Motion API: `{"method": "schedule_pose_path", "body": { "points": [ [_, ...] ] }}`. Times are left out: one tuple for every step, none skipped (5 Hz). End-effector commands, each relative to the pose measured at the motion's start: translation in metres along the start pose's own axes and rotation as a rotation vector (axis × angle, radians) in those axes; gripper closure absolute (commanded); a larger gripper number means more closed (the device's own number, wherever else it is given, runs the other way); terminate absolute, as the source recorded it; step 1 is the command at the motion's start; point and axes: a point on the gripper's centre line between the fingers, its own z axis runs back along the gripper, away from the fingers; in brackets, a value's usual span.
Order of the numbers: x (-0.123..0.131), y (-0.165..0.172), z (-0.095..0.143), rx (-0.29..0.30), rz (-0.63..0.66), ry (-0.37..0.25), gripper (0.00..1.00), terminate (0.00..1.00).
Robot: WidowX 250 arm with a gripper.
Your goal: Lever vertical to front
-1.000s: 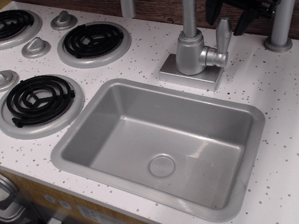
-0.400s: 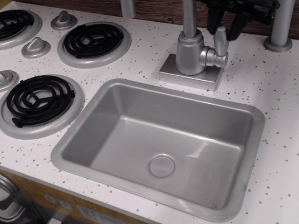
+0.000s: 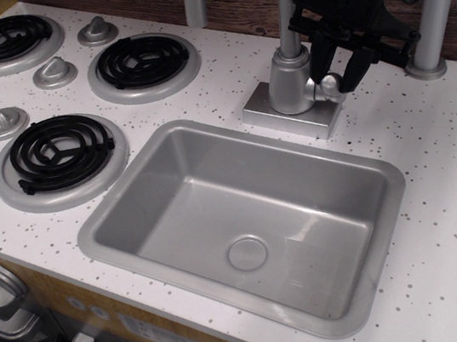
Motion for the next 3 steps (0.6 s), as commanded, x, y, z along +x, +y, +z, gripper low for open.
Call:
{"method": "schedule_pose_path", "body": {
  "points": [
    [0.007,-0.001,0.001,-0.041,-0.012,-0.034,1.0,0.0],
    [0.006,-0.002,-0.006,-0.06,-0.015,-0.028,1.0,0.0],
    [0.004,-0.004,-0.013,-0.069,-0.011,-0.033,1.0,0.0]
  ]
}}
